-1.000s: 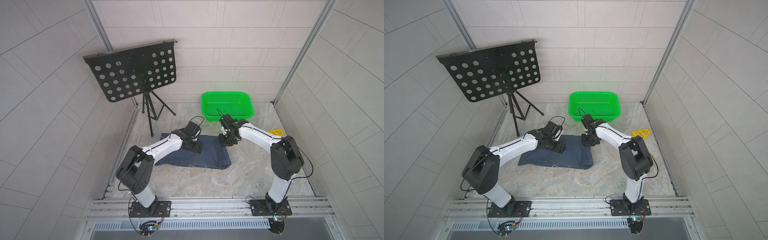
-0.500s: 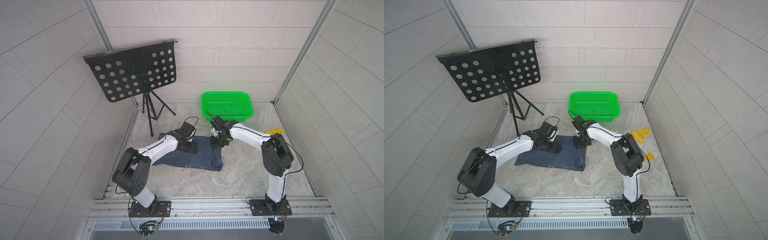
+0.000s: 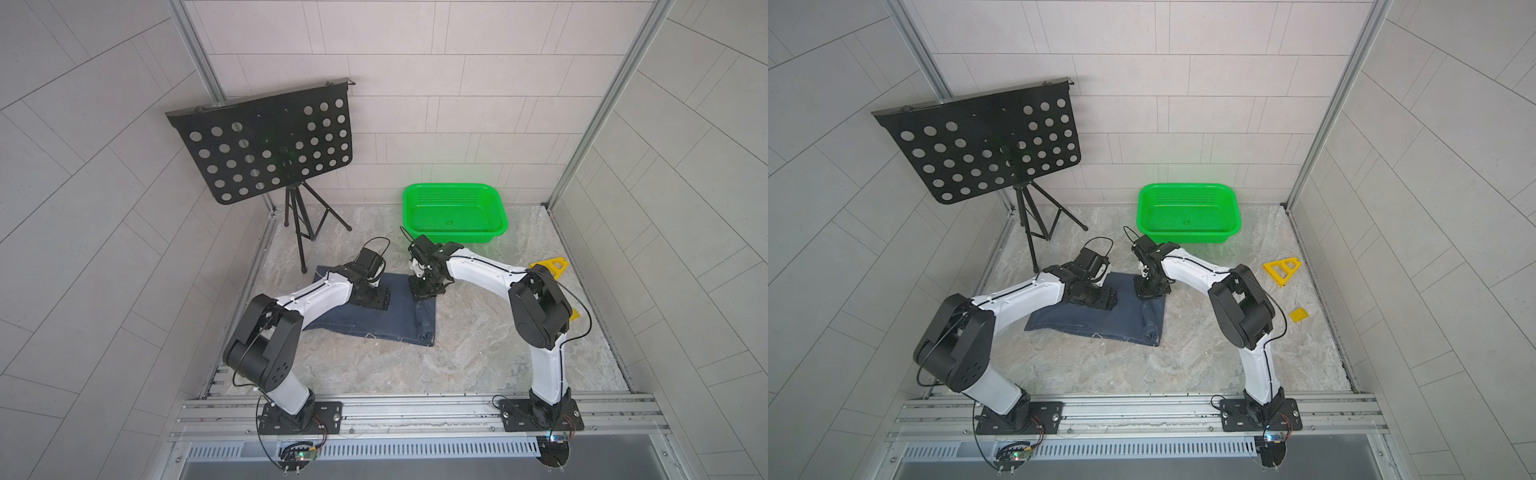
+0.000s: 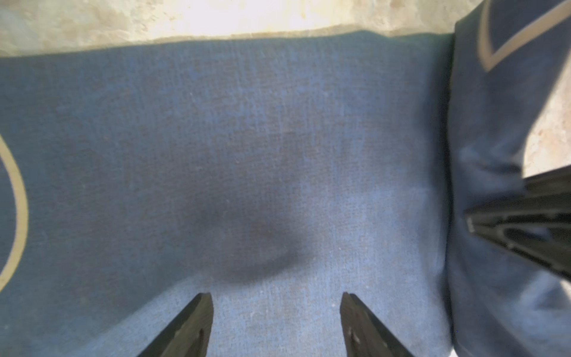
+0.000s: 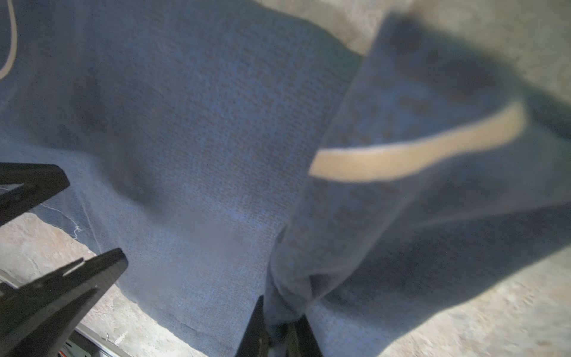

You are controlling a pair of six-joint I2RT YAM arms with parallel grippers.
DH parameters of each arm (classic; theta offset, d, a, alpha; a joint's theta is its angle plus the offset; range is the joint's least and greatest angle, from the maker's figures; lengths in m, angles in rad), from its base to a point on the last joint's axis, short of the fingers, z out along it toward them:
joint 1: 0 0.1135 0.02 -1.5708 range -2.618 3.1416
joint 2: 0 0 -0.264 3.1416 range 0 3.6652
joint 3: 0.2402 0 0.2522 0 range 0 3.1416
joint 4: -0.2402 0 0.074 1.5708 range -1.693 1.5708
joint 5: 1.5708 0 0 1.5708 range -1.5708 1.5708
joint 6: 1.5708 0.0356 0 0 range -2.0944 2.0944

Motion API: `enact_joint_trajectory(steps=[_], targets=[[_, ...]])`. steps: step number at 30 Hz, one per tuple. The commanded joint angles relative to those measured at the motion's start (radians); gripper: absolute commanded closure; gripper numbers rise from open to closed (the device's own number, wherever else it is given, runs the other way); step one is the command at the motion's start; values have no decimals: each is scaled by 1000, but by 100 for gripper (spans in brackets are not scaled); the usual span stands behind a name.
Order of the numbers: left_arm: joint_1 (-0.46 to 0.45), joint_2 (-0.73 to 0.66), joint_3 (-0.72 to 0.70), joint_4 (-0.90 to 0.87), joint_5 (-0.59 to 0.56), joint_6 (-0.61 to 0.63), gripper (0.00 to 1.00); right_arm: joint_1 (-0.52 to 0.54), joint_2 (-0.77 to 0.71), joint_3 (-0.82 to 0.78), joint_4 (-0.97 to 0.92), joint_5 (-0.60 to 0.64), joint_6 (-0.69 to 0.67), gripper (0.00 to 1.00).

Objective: Roll up the pillowcase
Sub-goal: Roll the pillowcase at the center of the board.

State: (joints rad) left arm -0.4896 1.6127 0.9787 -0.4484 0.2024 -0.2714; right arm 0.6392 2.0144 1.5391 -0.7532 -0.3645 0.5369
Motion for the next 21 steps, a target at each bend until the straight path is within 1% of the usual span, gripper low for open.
enact_joint_trajectory(steps=[1, 5, 10, 15, 17, 21], targets=[[5, 16, -15, 16, 2, 9, 27, 16, 29, 12, 34, -52, 28, 83], [6, -7, -15, 7, 0, 5, 28, 17, 37, 2, 71, -77, 49, 78], [6, -67, 7, -69, -14, -10, 28, 15, 37, -33, 171, -150, 107, 72], [3, -160, -8, -107, 14, -70, 28, -2, 29, -81, 259, -212, 156, 68], [-5, -186, -23, -104, 41, -96, 28, -15, 13, -98, 292, -247, 179, 66], [-47, -198, -48, -85, 71, -133, 29, -59, -79, -128, 296, -256, 181, 63]])
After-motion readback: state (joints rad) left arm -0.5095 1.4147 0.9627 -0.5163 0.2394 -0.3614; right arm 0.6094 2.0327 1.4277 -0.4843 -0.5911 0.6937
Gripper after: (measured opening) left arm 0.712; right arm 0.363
